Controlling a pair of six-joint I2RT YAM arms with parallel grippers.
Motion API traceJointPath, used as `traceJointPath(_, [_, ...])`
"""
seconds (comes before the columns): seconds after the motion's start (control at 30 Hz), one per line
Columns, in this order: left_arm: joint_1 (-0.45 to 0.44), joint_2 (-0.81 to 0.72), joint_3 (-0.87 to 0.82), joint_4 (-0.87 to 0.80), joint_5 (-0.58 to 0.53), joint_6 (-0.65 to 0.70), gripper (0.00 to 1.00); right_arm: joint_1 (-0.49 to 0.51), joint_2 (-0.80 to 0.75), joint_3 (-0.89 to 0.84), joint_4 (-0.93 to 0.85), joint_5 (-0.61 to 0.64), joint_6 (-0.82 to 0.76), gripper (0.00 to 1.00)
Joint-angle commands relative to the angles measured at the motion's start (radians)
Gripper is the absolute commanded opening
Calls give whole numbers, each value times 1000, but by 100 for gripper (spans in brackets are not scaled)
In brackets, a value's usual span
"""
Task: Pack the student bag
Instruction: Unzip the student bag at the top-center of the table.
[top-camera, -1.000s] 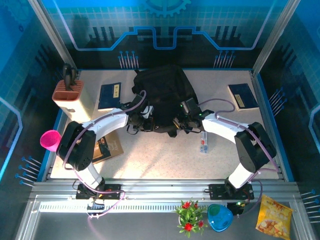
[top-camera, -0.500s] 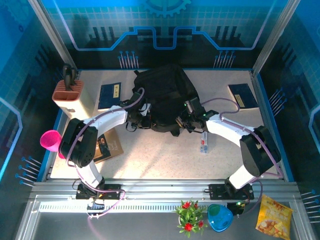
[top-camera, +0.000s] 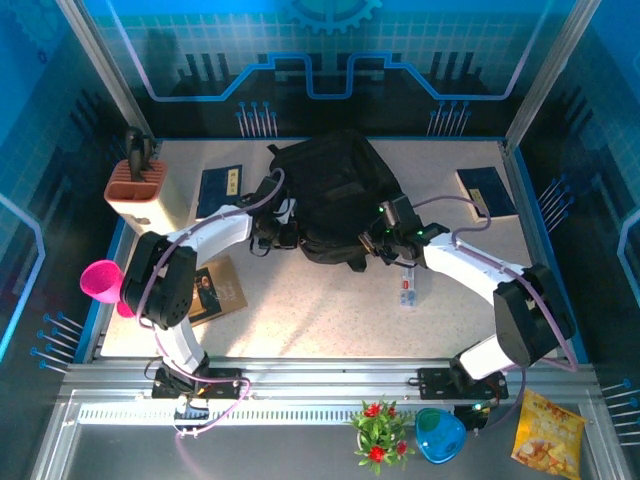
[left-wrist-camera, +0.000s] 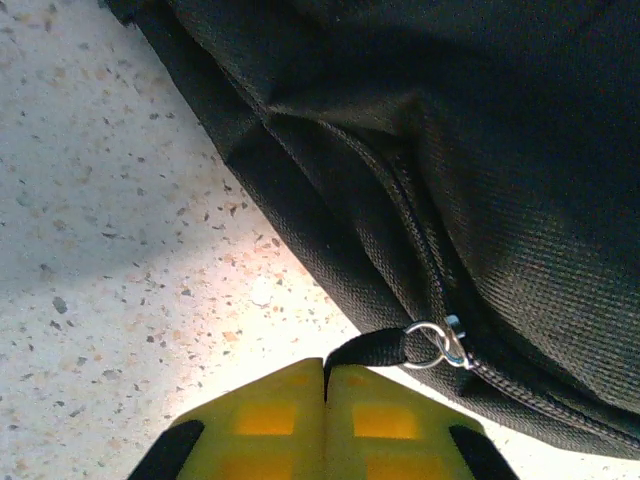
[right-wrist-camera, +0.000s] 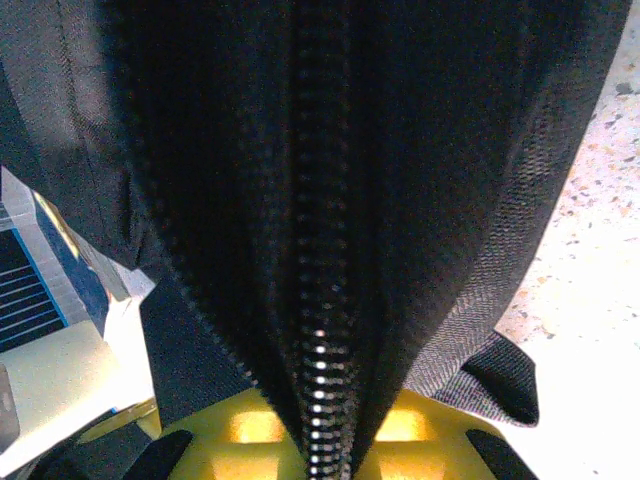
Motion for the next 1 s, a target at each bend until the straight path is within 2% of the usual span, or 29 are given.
traceJointPath(0.0, [64, 57, 35, -59, -159, 19, 0, -46, -52, -13, -28, 68, -22, 12])
traceJointPath(0.23, [110, 154, 129, -48, -202, 21, 0, -60, -83, -25, -30, 60, -28, 12])
traceJointPath(0.57, [125, 227, 225, -9, -279, 5, 0, -78, -108, -42, -5, 34, -38, 13])
traceJointPath(0.77, [124, 151, 185, 111, -129, 47, 0, -68, -44, -29, 42, -51, -56, 19])
traceJointPath(0.9, [124, 49, 87, 222, -3, 84, 0, -53, 7, -19, 35, -72, -53, 28])
traceJointPath(0.97, [123, 19, 56, 242, -3, 87, 0, -48, 22, -9, 30, -72, -62, 35])
